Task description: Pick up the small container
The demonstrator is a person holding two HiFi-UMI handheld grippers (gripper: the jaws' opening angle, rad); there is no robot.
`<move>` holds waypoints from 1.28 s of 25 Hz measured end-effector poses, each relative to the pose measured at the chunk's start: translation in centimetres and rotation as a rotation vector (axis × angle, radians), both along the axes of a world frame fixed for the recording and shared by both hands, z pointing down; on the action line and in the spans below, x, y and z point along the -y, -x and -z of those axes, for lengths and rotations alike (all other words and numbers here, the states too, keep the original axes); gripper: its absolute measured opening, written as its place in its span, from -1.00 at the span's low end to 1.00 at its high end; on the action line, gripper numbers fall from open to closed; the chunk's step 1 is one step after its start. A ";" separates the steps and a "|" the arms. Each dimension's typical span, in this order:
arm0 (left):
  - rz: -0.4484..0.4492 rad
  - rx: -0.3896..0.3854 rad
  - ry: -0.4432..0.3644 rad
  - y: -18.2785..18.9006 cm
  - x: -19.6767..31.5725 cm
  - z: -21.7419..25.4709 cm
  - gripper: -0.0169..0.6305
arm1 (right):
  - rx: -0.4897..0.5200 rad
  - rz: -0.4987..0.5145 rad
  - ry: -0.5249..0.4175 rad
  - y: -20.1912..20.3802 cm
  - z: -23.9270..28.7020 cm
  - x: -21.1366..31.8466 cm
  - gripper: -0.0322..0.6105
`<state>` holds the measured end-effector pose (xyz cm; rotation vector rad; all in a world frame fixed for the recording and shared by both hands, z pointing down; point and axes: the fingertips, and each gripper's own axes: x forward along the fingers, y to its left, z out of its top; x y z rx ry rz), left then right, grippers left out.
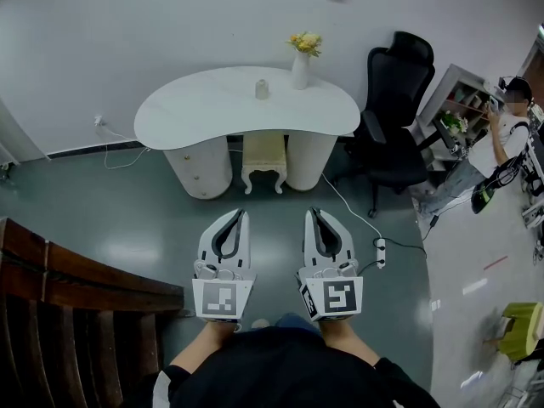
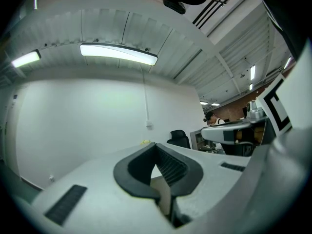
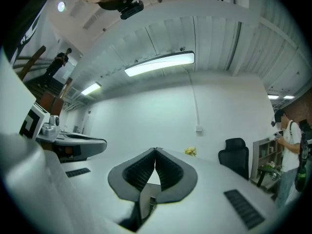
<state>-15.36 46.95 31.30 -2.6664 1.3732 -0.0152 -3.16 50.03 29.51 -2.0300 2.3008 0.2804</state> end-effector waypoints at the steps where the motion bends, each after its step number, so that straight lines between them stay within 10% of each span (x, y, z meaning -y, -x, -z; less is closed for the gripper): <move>1: -0.007 0.000 0.003 0.0 0.0 0.0 -0.92 | 0.002 -0.005 0.002 0.0 -0.1 -0.1 -0.83; 32: 0.037 -0.025 0.028 -6.9 20.0 -0.3 -0.92 | 0.001 0.073 0.032 -6.1 -0.6 21.3 -0.83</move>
